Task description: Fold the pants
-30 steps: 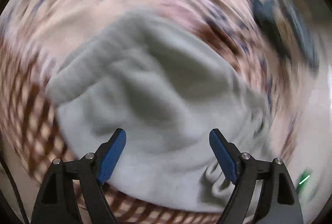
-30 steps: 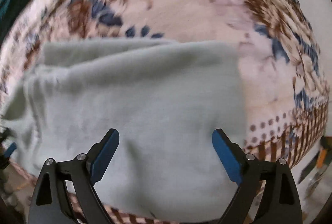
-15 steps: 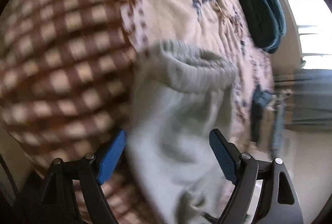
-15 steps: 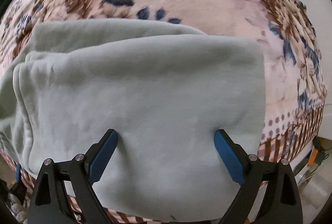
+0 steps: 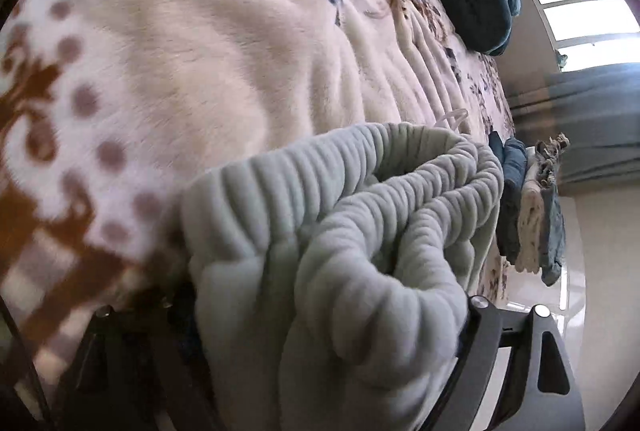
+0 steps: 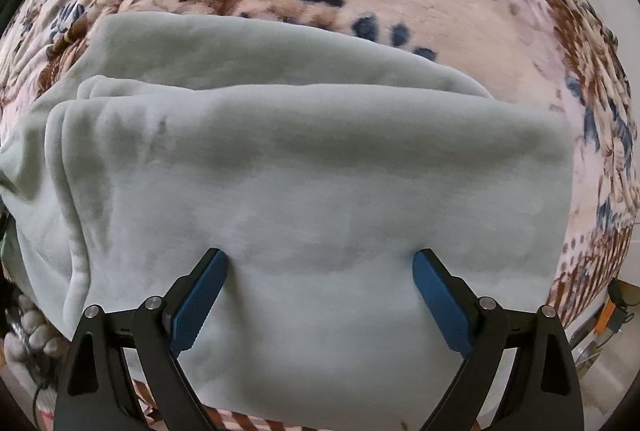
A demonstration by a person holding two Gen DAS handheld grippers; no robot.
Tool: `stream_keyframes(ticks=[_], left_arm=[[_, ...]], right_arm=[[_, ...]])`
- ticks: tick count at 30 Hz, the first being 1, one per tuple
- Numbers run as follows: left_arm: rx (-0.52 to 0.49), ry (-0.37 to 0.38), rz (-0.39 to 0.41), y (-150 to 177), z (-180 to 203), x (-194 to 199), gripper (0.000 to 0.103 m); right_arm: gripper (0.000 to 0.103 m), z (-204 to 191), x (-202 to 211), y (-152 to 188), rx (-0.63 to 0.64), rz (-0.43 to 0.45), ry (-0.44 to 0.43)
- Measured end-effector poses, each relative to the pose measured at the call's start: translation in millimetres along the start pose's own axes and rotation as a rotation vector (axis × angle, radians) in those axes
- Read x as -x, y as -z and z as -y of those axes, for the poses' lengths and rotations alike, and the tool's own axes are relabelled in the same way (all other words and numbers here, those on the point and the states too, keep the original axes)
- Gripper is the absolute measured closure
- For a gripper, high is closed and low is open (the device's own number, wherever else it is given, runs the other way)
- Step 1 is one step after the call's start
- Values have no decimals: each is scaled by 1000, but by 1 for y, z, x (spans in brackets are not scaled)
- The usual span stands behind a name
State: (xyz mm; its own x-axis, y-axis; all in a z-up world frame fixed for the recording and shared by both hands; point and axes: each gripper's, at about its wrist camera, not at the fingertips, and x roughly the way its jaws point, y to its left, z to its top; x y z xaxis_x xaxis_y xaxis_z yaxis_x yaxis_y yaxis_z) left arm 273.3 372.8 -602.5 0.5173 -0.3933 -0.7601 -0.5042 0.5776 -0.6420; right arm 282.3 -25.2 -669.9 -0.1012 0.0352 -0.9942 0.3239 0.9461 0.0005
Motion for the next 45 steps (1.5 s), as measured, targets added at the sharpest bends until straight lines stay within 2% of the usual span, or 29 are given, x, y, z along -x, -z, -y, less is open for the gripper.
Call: stream_keyframes(ticks=[2, 3, 4, 5, 6, 8, 12, 14, 18, 21, 23, 25, 29, 34, 37, 38, 40, 41, 42, 45], left_arm=[[-12, -5, 17, 4, 3, 4, 14], [-19, -2, 31, 6, 6, 8, 19], [-25, 1, 44, 9, 9, 11, 26], [-35, 18, 52, 11, 14, 16, 51], [-52, 16, 59, 14, 20, 20, 64], [-125, 0, 91, 20, 43, 34, 72], [-228, 32, 131, 31, 85, 59, 76], [-285, 77, 133, 40, 108, 69, 76], [-462, 149, 128, 81, 174, 93, 77], [-628, 231, 74, 135, 230, 105, 77], [-738, 268, 18, 184, 265, 102, 77], [-853, 298, -76, 243, 295, 86, 77], [-1026, 263, -272, 347, 314, 32, 77], [-1150, 168, -462, 431, 296, -26, 77], [-1251, 74, -460, 452, 293, -32, 72], [-1287, 45, -449, 455, 297, -27, 64], [-1345, 3, -444, 457, 308, -14, 36], [-1346, 7, -442, 455, 309, -6, 12], [-1342, 14, -441, 455, 310, 5, 7], [-1294, 1, -411, 435, 315, 31, 7]], right_arm=[[6, -2, -1, 1, -4, 1, -1], [6, -3, -3, 1, -3, 1, 0], [6, -1, -4, 0, -2, 1, 0], [6, -2, -3, 5, -2, 2, -1], [6, -1, -2, 6, -2, 4, -3], [6, 9, -3, 9, 0, 9, -5], [6, 12, 2, 2, 0, 24, -36], [6, 21, 11, 4, -9, 45, -71], [6, 46, 33, 13, -60, 106, -142], [6, 82, 53, 24, -133, 151, -174], [7, 111, 58, 32, -194, 168, -184], [7, 152, 63, 43, -276, 172, -183], [7, 232, 50, 72, -404, 126, -124], [7, 319, 30, 116, -544, 70, -54], [7, 350, 18, 131, -582, 30, -79], [7, 356, 16, 135, -579, 25, -113], [7, 359, 16, 132, -548, 47, -194], [7, 359, 18, 131, -529, 68, -233], [7, 356, 22, 127, -500, 96, -285], [7, 345, 38, 114, -436, 148, -392]])
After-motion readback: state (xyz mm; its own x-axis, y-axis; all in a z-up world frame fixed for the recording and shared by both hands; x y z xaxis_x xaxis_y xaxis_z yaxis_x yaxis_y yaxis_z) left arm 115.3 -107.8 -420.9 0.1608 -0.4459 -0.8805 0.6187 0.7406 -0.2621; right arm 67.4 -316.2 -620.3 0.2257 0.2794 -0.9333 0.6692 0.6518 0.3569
